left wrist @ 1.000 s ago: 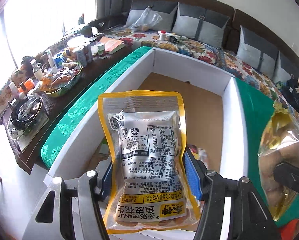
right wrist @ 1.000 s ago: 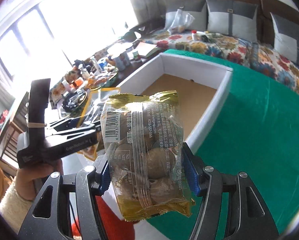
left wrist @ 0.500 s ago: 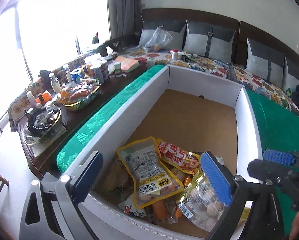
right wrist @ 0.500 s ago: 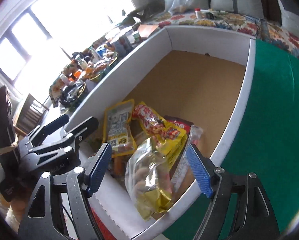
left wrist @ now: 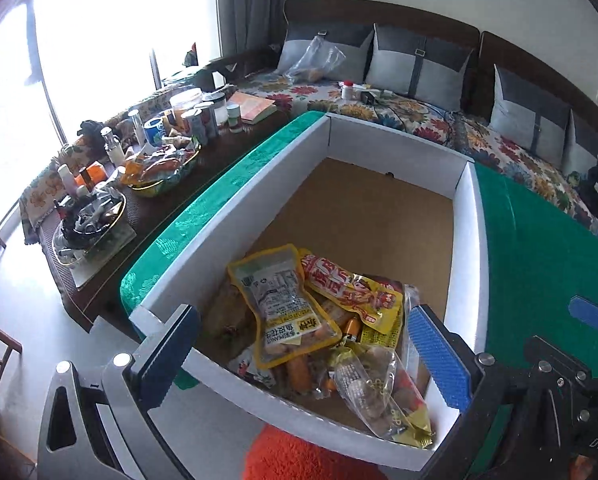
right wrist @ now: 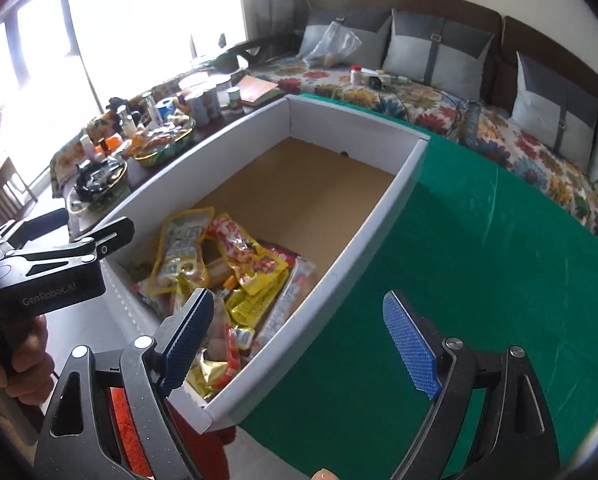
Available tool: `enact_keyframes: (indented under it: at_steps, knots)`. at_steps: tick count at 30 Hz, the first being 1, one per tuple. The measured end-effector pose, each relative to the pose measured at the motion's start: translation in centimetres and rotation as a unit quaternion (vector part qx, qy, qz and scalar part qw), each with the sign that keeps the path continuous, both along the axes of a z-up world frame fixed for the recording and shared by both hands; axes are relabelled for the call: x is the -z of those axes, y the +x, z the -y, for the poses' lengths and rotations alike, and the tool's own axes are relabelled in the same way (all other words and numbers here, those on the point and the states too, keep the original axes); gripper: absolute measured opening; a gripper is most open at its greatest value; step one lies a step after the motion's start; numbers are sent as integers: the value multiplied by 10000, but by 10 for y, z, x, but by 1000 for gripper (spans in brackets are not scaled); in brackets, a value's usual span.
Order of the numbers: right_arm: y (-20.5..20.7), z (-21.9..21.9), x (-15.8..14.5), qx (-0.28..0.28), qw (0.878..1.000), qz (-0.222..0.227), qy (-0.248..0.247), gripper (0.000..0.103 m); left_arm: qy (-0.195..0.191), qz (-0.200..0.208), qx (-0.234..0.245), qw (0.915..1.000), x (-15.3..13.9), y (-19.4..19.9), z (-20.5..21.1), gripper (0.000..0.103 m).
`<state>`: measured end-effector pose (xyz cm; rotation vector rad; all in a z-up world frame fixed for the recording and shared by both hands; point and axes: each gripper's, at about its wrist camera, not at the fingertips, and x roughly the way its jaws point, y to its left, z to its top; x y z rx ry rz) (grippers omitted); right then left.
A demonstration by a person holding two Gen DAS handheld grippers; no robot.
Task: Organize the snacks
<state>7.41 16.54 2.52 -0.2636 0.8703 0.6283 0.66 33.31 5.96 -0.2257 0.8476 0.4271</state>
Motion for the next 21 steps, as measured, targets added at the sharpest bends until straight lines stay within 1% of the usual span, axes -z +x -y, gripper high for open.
enact_keyframes:
  at_steps: [1, 3, 5, 8, 11, 14, 17, 21]
  knots:
    - [0, 0, -2, 30, 10000, -45, 6, 89, 6, 31, -9, 10000, -1, -1, 1, 103]
    - [0, -2, -6, 50, 10000, -58, 35, 89, 163, 87, -59, 9998, -6, -4, 1, 103]
    - [-4, -3, -14, 51, 9999, 74, 86, 89, 322, 103, -49, 9994, -12, -6, 2, 103]
    - [-10, -7, -25, 72, 9993, 357, 112, 89, 440, 138, -43, 9989, -21, -10, -1, 103]
    - [-14, -12, -30, 55, 9986, 512, 97, 89, 550, 153, -118, 9983, -24, -14, -5, 103]
    - [-17, -18, -28, 34, 9983, 584, -9, 89, 524, 78, -218, 9984, -21, -16, -11, 103]
    - [-17, -19, -25, 56, 9983, 572, -53, 89, 462, 81, -174, 9987, -17, -17, -13, 103]
    - [-16, -22, -22, 50, 9988, 489, -63, 89, 528, 82, -57, 9986, -16, -18, -9, 103]
